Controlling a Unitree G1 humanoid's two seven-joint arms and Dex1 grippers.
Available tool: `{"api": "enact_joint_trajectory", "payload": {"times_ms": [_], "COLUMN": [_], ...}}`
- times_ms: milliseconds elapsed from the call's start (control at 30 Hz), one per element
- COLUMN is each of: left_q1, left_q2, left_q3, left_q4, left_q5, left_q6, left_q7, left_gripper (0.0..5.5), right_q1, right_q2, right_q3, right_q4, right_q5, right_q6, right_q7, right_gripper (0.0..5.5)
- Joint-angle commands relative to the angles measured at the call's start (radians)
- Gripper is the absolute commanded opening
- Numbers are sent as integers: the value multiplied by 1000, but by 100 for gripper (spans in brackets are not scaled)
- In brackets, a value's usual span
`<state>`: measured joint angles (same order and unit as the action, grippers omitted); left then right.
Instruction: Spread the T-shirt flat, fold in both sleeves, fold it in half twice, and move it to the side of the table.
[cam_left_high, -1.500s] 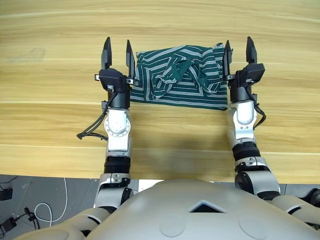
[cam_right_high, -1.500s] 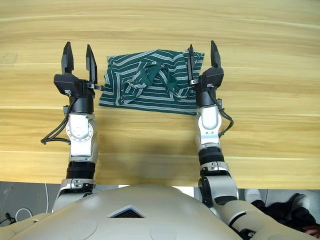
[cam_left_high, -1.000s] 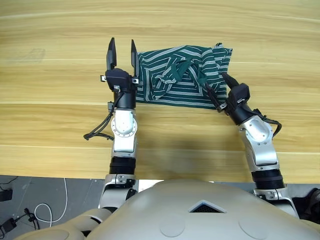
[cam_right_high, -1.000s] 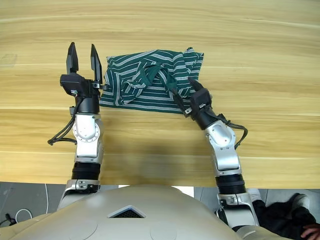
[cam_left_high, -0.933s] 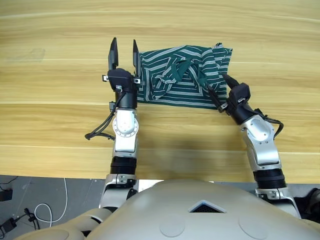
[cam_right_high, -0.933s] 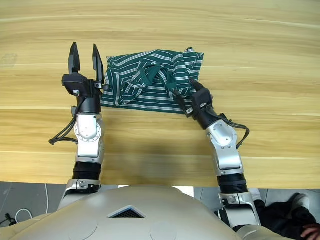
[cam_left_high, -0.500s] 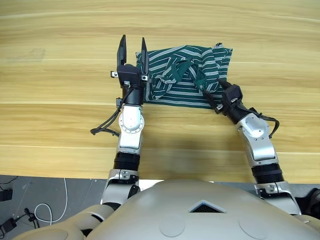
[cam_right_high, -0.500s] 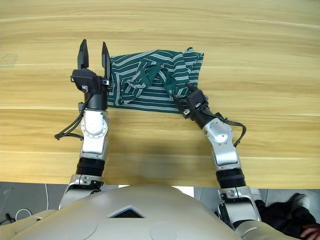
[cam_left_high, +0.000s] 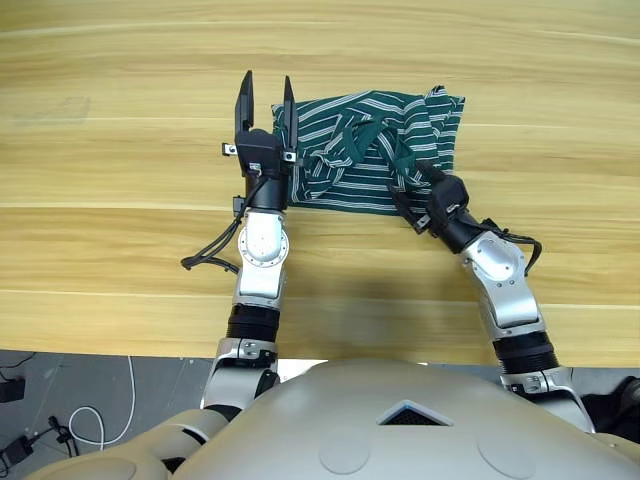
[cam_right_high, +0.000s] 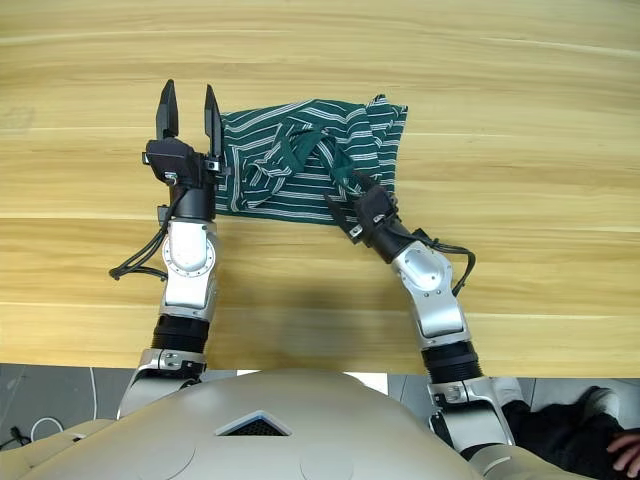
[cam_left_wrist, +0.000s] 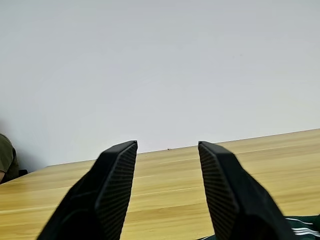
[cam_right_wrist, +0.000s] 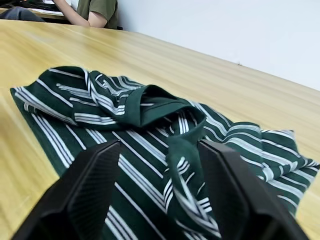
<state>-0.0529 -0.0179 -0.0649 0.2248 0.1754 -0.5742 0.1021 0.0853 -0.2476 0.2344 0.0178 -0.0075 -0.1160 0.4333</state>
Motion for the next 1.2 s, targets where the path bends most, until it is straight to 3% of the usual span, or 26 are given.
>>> {"api": "enact_joint_trajectory", "payload": {"times_ms": [33,633,833,1200], "left_q1": [-3,7,18,52], "left_q2": [0,-1,0,-5], "left_q3": [-3,6,2,-17], "left_q4": [-1,-11,-26,-79], "left_q5": [5,-15,-12,-10], "left_q6": [1,5,2,8], "left_q7": [6,-3,-7,-10], "left_gripper": [227,227,223,223], "right_q1": [3,-9,-26,-72], "right_q2": [1,7,8,6], "right_q3": [15,43,39,13], "right_q4": [15,50,76,173], "right_q5": [-56,-152,-149,-150], "right_q6": [18,-71,-75,-88], "right_q7": [-38,-114,-122,-155], "right_gripper": [285,285,164,164]}}
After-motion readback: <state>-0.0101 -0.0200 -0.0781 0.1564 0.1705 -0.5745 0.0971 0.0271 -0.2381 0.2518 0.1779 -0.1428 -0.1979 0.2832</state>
